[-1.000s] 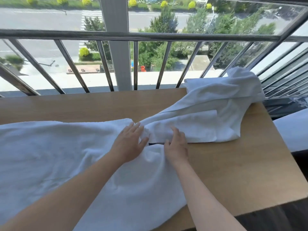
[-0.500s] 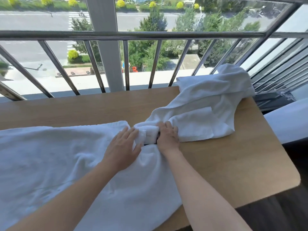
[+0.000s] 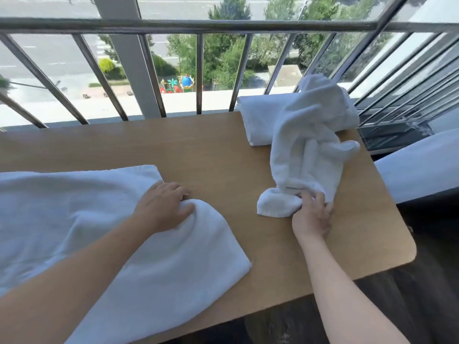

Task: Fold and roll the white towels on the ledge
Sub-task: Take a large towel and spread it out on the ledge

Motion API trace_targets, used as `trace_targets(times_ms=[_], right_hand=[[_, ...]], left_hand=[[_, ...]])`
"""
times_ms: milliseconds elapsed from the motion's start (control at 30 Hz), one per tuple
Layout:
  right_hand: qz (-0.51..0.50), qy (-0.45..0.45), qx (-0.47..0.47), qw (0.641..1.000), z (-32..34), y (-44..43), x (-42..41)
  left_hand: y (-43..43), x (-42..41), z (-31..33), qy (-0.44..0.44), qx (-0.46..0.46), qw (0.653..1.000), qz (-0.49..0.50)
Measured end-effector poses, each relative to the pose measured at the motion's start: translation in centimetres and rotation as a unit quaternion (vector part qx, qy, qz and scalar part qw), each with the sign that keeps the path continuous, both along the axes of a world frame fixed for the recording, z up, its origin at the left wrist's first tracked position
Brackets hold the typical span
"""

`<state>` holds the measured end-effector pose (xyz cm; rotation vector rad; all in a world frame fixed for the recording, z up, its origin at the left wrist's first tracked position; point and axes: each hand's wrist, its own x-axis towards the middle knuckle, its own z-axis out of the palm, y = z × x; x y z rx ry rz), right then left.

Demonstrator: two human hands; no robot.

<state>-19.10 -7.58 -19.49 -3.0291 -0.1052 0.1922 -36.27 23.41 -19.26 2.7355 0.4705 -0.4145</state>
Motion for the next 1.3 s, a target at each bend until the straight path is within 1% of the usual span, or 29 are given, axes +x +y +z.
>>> trace_targets(times_ms=[100,167,233,300,400,500,600,700,800,867,967,1033,1100,1133,1233,1300], right_hand=[[-0.002,-0.029,-0.064,0.998,0.1,-3.5,1.6],[0.008,-0.030,-0.097,0.995,0.1,-5.1,2.4],[0.013,-0.021,-0.109,0.994,0.2,-5.8,2.7],[0.003,-0.028,-0.074,0.997,0.3,-5.8,2.1],[-0.009,-0.056,0.008,0.998,0.7,-4.0,-0.1],[0.034,-0.060,0.072,0.995,0.9,-0.8,-3.3],[0.084,-0.004,0.146,0.986,0.7,3.3,-7.4],[0.118,0.079,0.239,0.961,0.6,7.4,-11.1],[0.143,0.179,0.263,0.937,0.5,11.2,-13.1],[0.137,0.229,0.267,0.926,0.7,13.1,-13.9],[0.091,0.247,0.296,0.918,1.4,14.2,-14.4],[0.082,0.230,0.298,0.923,2.1,13.8,-14.2],[0.067,0.193,0.329,0.922,2.7,12.9,-13.9],[0.056,0.170,0.351,0.919,3.0,12.4,-13.8],[0.033,0.086,0.406,0.909,3.5,11.0,-14.6],[0.020,0.035,0.406,0.913,3.7,10.4,-15.5]], left_hand=[[0.0,0.4,-0.1,0.009,-0.011,1.000,0.011],[0.1,0.3,-0.2,0.009,-0.010,1.000,0.010],[0.0,0.2,-0.3,0.007,-0.005,1.000,0.009],[-0.2,0.2,-0.2,0.000,0.000,1.000,0.011],[-0.6,0.5,0.3,-0.010,-0.009,1.000,0.019],[-0.6,0.6,0.4,-0.010,0.001,1.000,0.004],[-0.7,0.4,0.9,-0.001,0.004,1.000,-0.011],[-0.9,0.0,1.1,-0.020,-0.004,1.000,-0.022],[-0.7,-0.6,0.8,-0.057,-0.006,0.997,-0.045],[-0.5,-1.3,0.7,-0.078,-0.028,0.994,-0.071],[0.3,-2.1,1.1,-0.116,-0.087,0.984,-0.103],[1.0,-1.9,1.8,-0.119,-0.146,0.977,-0.104],[1.7,-0.9,2.8,-0.086,-0.211,0.969,-0.099],[2.0,-0.1,3.3,-0.048,-0.228,0.967,-0.099],[2.8,2.7,4.5,0.122,-0.217,0.962,-0.113],[2.5,4.8,5.1,0.206,-0.181,0.952,-0.138]])
